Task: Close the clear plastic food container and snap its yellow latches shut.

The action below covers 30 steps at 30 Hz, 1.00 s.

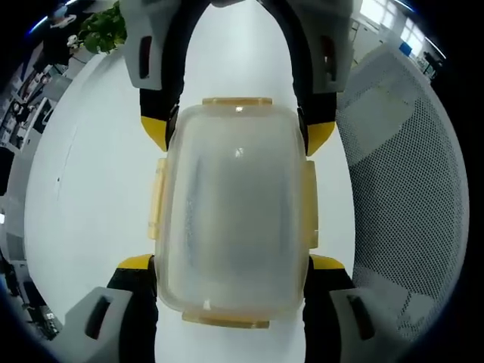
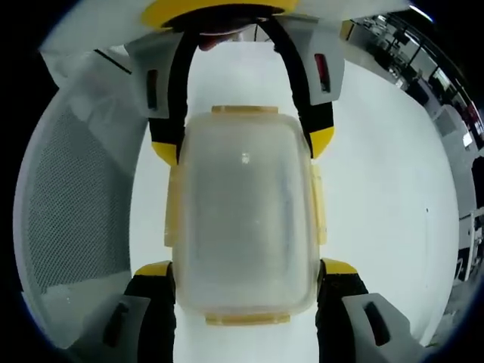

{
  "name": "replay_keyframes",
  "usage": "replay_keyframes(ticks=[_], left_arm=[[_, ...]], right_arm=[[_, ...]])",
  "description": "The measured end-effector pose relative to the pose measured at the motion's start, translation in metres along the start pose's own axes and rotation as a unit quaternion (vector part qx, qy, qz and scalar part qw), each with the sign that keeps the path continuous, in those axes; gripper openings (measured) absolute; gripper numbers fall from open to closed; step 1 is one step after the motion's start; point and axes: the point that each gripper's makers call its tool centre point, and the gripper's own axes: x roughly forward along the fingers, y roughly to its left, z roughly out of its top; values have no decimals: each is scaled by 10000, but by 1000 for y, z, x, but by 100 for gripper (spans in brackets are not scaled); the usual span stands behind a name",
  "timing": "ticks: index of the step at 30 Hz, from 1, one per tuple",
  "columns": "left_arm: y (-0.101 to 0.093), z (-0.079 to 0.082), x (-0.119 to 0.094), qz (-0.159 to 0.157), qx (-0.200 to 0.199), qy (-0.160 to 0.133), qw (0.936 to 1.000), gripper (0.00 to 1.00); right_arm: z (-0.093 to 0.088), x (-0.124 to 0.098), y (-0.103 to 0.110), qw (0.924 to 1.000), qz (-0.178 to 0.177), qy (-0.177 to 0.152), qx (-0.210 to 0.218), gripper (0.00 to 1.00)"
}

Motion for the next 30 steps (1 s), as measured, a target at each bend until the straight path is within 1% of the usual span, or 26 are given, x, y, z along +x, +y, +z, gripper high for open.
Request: replay_keyframes(ticks=[5, 10, 18, 22, 30], left_arm=[[-1, -13, -5, 7, -7, -27, 10000, 79], [-2, -21, -8, 11, 2, -76, 10000, 79], [-4, -26, -9, 52, 4, -95, 9999, 80], [-4, -26, -9, 65, 40, -132, 9999, 80], [-3, -26, -7, 133, 19, -112, 9998, 81]], right_arm=[[14, 5, 1, 10000, -4, 7, 24, 77], [22, 7, 4, 10000, -5, 32, 69, 77], [27, 9, 7, 9999, -62, 11, 144, 77], [28, 9, 9, 9996, -116, 20, 239, 78], [29, 8, 8, 9997, -107, -5, 236, 78]])
